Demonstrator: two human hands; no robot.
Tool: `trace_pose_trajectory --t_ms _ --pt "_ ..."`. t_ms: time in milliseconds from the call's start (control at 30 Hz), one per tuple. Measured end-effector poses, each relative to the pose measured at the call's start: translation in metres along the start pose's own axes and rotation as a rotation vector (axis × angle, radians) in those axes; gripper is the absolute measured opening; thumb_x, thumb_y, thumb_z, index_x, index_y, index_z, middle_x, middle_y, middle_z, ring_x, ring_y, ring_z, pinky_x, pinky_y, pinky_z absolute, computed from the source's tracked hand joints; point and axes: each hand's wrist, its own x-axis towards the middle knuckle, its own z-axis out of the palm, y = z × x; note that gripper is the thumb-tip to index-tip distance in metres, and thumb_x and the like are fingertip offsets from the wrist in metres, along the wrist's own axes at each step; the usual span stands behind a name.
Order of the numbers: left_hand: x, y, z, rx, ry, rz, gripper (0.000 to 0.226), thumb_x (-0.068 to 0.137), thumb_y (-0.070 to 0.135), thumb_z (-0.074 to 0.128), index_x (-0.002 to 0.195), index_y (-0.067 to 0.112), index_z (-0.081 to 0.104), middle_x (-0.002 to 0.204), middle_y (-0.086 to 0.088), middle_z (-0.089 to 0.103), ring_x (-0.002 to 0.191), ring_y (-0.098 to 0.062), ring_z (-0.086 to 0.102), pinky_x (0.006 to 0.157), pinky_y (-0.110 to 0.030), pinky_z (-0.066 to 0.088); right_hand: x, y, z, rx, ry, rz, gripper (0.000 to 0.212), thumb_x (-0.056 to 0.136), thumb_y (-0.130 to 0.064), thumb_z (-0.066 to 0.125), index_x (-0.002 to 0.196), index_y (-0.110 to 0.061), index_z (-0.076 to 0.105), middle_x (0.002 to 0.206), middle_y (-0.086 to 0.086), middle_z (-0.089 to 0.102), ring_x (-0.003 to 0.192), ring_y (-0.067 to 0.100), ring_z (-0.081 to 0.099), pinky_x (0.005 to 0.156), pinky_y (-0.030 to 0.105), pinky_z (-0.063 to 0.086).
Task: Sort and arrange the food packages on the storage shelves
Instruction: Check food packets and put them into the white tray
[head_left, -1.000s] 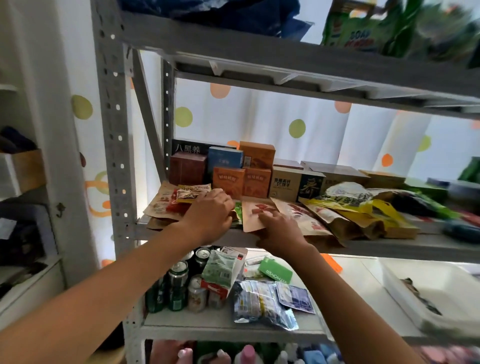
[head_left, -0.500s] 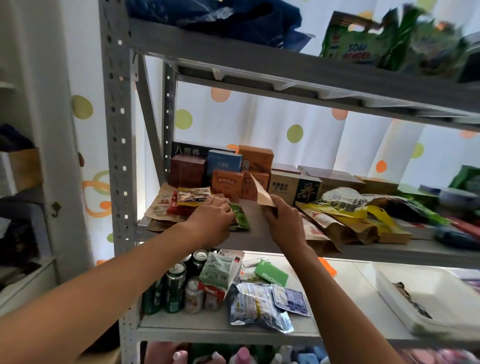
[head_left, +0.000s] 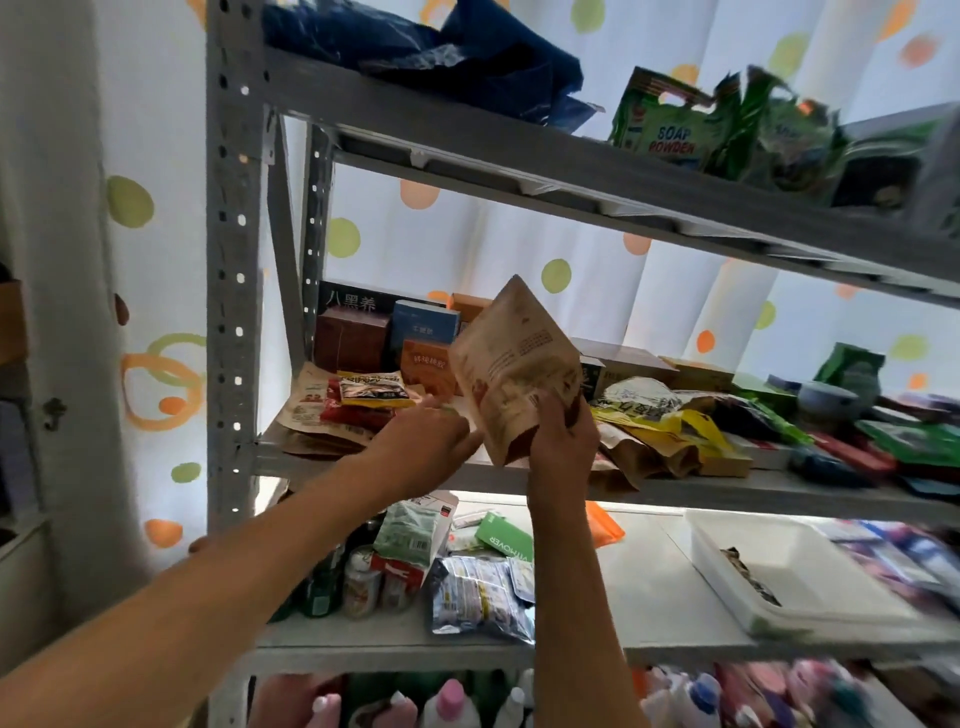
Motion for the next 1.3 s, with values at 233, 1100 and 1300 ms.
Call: trace_pose_trajectory --t_ms 233,1100,1300 --pt "-0.057 0.028 -0.017 -1.135 0.046 -0.278 0.021 0.097 0.044 0.056 0.101 0.024 0.062 0.100 0.003 0.070 0.086 -0.001 0.069 0.071 -0.015 0.053 -0.089 -0.007 0.003 0.494 -0.001 0.139 0.041 0.095 -0.003 0.058 0.130 -0.024 0.059 0.124 0.009 0.069 0.113 0.030 0.067 0.096 0.047 0.056" --pt "-0.273 0.066 -0.026 -1.511 0.298 -0.568 0.052 0.071 0.013 0.083 0.117 0.014 0.059 0.098 0.004 0.076 0.088 -0.010 0.074 0.068 -0.020 0.058 -0.266 -0.036 -0.072 0.016 -0.379 0.382 0.049 0.084 -0.030 0.070 0.127 -0.008 0.060 0.119 0.015 0.071 0.110 0.035 0.069 0.100 0.057 0.052" --pt "-0.276 0.123 -0.025 -1.493 0.231 -0.542 0.042 0.076 0.008 0.079 0.112 0.017 0.059 0.099 0.003 0.076 0.087 -0.009 0.073 0.066 -0.017 0.056 -0.271 -0.044 -0.121 0.004 -0.294 0.300 0.036 0.091 -0.027 0.065 0.125 -0.013 0.062 0.119 0.009 0.072 0.110 0.031 0.070 0.096 0.051 0.056"
